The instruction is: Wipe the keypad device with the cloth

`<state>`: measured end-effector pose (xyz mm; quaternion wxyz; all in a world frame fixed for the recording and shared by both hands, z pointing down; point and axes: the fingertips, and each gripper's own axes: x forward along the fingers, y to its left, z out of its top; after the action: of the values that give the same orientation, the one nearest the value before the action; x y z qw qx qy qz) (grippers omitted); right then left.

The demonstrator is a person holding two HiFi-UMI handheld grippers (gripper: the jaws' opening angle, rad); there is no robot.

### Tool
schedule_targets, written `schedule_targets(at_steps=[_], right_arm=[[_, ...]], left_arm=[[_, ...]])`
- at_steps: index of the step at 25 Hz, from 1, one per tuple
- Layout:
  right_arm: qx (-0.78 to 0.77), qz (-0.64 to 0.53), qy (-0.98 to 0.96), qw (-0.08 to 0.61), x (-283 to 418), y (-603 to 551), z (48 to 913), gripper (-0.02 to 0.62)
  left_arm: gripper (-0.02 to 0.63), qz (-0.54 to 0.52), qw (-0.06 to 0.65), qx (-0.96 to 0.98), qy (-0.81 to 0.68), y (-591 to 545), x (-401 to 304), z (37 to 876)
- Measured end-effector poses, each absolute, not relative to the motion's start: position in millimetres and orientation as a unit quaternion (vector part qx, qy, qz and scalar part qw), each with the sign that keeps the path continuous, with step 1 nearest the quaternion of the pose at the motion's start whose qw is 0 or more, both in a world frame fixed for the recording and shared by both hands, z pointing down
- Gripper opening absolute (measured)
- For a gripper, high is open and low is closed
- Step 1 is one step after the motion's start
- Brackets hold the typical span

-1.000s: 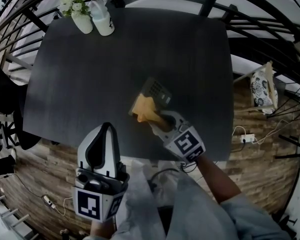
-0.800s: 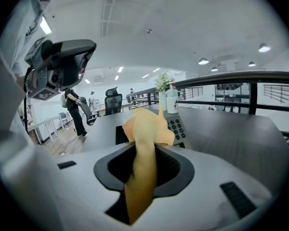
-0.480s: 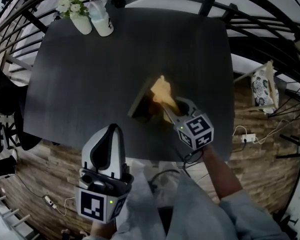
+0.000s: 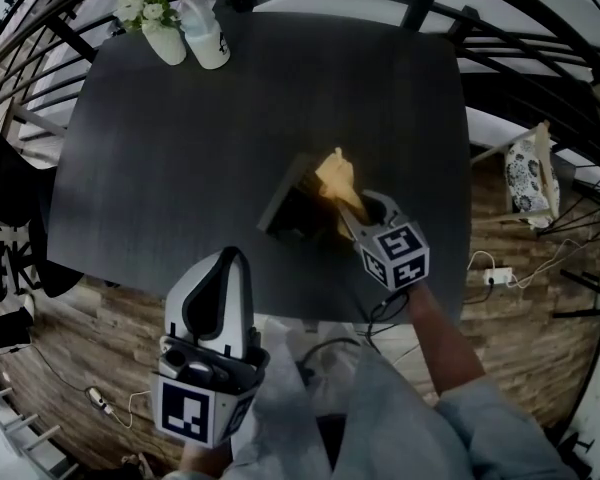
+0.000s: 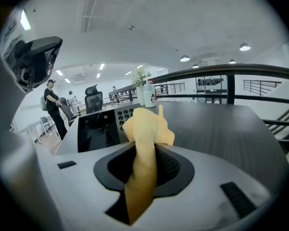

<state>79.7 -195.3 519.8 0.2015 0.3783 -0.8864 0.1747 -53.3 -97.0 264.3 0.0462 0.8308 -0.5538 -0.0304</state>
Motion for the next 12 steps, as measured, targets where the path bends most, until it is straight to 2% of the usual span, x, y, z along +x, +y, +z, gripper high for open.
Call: schedule_targets(at_steps=[12], right_arm=[[0.351, 0.205, -0.893, 0.196, 56, -143, 521, 0.100]], left_arm=[[0.005, -0.026, 0.049, 0.835, -0.547, -98, -55, 268]])
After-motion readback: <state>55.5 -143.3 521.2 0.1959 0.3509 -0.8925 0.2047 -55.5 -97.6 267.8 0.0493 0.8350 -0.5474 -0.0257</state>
